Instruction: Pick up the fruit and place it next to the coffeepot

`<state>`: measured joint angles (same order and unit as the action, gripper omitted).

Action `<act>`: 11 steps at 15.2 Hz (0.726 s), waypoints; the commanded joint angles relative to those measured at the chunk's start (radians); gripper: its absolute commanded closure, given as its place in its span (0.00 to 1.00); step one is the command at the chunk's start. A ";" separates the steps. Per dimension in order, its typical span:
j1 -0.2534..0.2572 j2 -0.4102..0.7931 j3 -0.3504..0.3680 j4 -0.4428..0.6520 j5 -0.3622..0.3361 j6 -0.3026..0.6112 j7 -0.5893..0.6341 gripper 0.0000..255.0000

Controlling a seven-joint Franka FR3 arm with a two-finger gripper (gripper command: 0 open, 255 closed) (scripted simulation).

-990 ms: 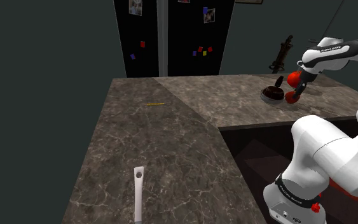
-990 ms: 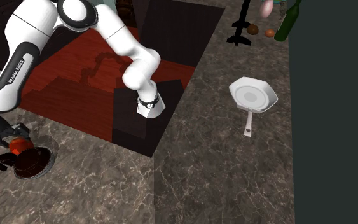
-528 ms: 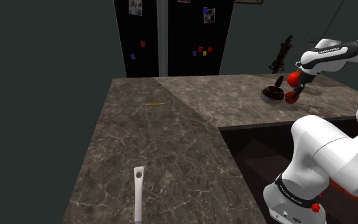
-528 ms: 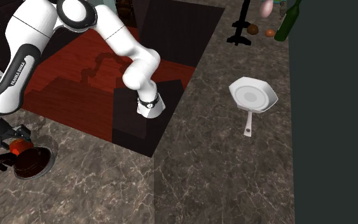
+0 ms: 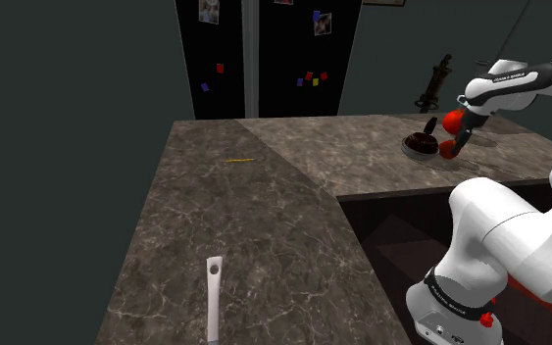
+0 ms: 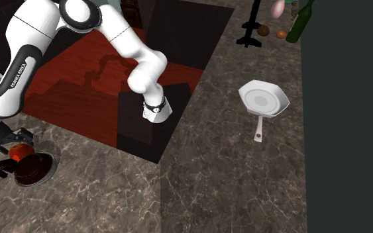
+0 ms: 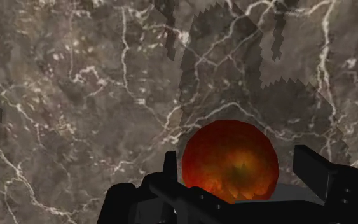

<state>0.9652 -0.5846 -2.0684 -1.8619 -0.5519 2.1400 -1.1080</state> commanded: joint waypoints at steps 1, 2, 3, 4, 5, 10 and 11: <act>-0.024 0.028 0.030 0.012 0.030 -0.034 -0.018 0.00; -0.038 0.044 0.049 0.023 0.048 -0.057 -0.029 0.00; -0.049 0.057 0.063 0.033 0.062 -0.076 -0.037 0.00; -0.049 0.057 0.063 0.033 0.062 -0.076 -0.037 0.00; -0.049 0.057 0.063 0.033 0.062 -0.076 -0.037 0.00; -0.049 0.057 0.063 0.033 0.062 -0.076 -0.037 0.00; -0.049 0.057 0.063 0.033 0.062 -0.076 -0.037 0.00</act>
